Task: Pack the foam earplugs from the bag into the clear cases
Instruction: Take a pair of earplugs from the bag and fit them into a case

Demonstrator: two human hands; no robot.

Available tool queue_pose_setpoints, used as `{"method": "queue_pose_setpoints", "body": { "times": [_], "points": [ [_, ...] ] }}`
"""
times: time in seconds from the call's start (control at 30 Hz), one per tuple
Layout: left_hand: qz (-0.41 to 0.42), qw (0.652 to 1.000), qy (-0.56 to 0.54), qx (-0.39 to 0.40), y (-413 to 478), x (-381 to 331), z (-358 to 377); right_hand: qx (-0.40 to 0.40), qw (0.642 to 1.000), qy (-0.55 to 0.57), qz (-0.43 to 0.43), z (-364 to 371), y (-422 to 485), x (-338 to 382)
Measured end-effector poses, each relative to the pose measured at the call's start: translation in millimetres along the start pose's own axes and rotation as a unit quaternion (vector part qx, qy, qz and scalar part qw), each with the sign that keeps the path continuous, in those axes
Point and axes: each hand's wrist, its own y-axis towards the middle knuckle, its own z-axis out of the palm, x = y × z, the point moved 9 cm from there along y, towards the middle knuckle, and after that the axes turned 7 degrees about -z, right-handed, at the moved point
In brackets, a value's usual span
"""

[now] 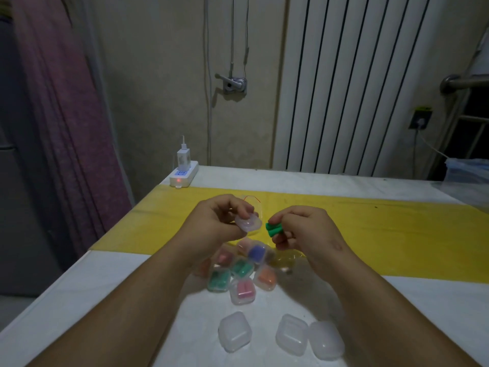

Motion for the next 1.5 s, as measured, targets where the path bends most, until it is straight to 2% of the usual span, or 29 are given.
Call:
{"method": "queue_pose_setpoints", "body": {
  "times": [0.13, 0.27, 0.5, 0.6, 0.9, 1.1, 1.27, 1.37, 1.5],
  "points": [
    [0.008, 0.999, -0.043, -0.027, 4, 2, -6, 0.062, 0.996, 0.049, 0.04, 19, -7, -7],
    [0.008, 0.999, -0.028, -0.029, 2, 1, -3, 0.115, 0.993, 0.034, 0.022, 30, -11, -6],
    [-0.01, 0.999, 0.029, -0.024, -1, 0, 1, 0.064, 0.998, 0.0, 0.007, 19, -2, -10],
    [-0.017, 0.996, 0.067, -0.054, -3, -1, 0, 0.054, 0.998, -0.012, -0.009, 18, -2, -8],
    [0.023, 0.984, 0.152, -0.095, -3, -8, -2, 0.026, 0.995, -0.078, -0.057, 16, -4, 0],
    [0.024, 0.989, 0.111, -0.09, -1, -6, -4, 0.01, 0.987, -0.131, -0.094, 17, -7, 8],
    [0.03, 0.991, 0.106, -0.072, -2, -6, -2, 0.023, 0.994, -0.08, -0.072, 17, -6, 4],
    [0.033, 0.99, 0.12, -0.062, -2, -6, 0, 0.037, 0.992, -0.092, -0.08, 19, -6, 3],
    [-0.004, 0.997, 0.046, -0.069, -1, 1, -2, 0.032, 0.993, -0.085, -0.078, 17, -3, -2]
  ]
}}
